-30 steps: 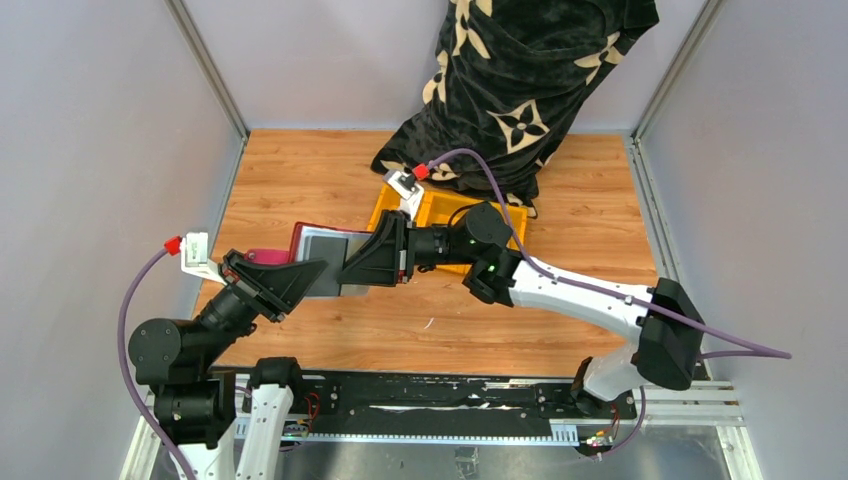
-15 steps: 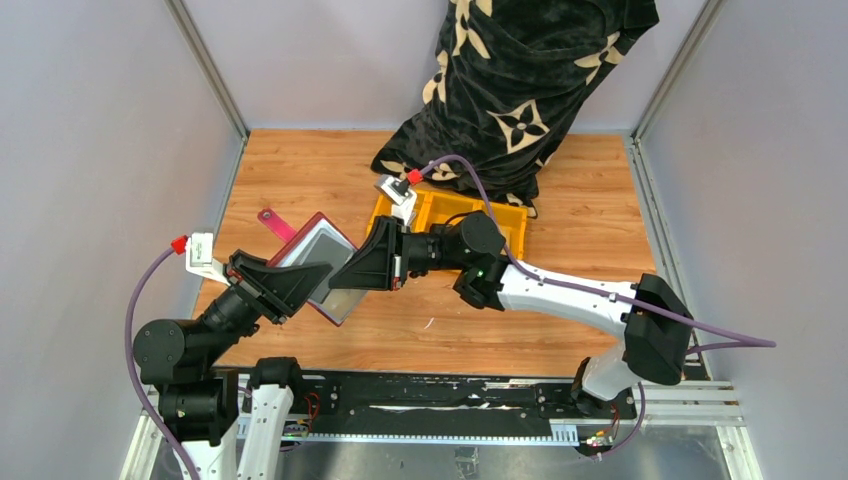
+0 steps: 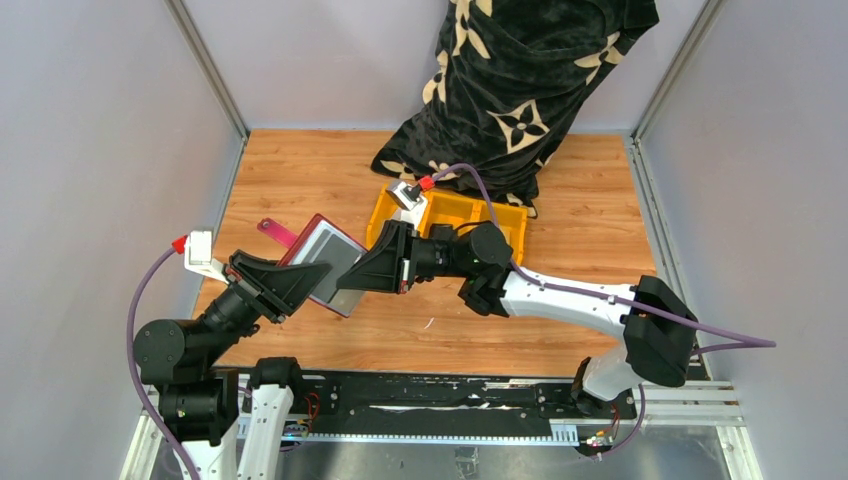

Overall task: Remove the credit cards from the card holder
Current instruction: Remove the credit card from the card holder.

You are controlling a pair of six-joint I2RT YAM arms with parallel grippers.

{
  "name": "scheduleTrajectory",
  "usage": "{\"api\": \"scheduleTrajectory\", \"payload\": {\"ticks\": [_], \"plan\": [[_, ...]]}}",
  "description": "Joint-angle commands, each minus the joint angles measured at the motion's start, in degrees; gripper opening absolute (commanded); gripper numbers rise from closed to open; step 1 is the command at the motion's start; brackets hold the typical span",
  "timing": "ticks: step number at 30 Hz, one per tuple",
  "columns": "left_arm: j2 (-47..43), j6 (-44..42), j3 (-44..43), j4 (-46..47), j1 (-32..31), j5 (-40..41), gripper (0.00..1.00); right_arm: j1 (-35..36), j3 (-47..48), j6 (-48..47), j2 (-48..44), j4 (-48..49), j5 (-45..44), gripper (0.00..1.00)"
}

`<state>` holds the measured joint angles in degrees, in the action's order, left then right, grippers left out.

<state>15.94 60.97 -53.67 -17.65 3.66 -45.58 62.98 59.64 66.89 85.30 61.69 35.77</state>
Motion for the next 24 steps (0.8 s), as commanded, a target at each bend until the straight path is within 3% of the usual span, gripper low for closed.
{"api": "scheduleTrajectory", "payload": {"ticks": [1, 3, 6, 8, 11, 16, 24], "plan": [[-0.83, 1.17, -1.56, 1.75, -0.06, 1.15, 0.18, -0.67, -1.21, 1.34, -1.54, 4.83, -0.44, 0.0], [-0.84, 1.26, -1.58, 1.7, -0.14, 1.44, 0.17, -0.67, -1.48, 1.79, -1.41, 6.0, -0.18, 0.05], [-0.83, 1.39, -1.61, 1.58, -0.1, 1.91, 0.16, -0.67, -2.54, 2.88, -1.25, 8.27, -1.92, 0.21], [-0.83, 1.47, -1.61, 1.5, -0.08, 1.96, 0.16, -0.67, -2.77, 3.52, -0.83, 10.44, -3.45, 0.24], [-0.83, 1.38, -1.77, 1.34, -0.11, 1.77, 0.16, -0.67, -1.9, 4.65, 0.08, 11.89, -4.59, 0.2], [-0.65, 0.76, -2.22, 0.51, -0.12, 1.79, 0.16, -0.67, -1.3, 5.88, 1.21, 14.0, -4.83, 0.0], [-0.21, 1.15, -3.18, 0.89, -0.14, 2.39, 0.16, -0.67, -3.81, 3.18, -1.01, 12.09, -4.4, 0.0]]}}
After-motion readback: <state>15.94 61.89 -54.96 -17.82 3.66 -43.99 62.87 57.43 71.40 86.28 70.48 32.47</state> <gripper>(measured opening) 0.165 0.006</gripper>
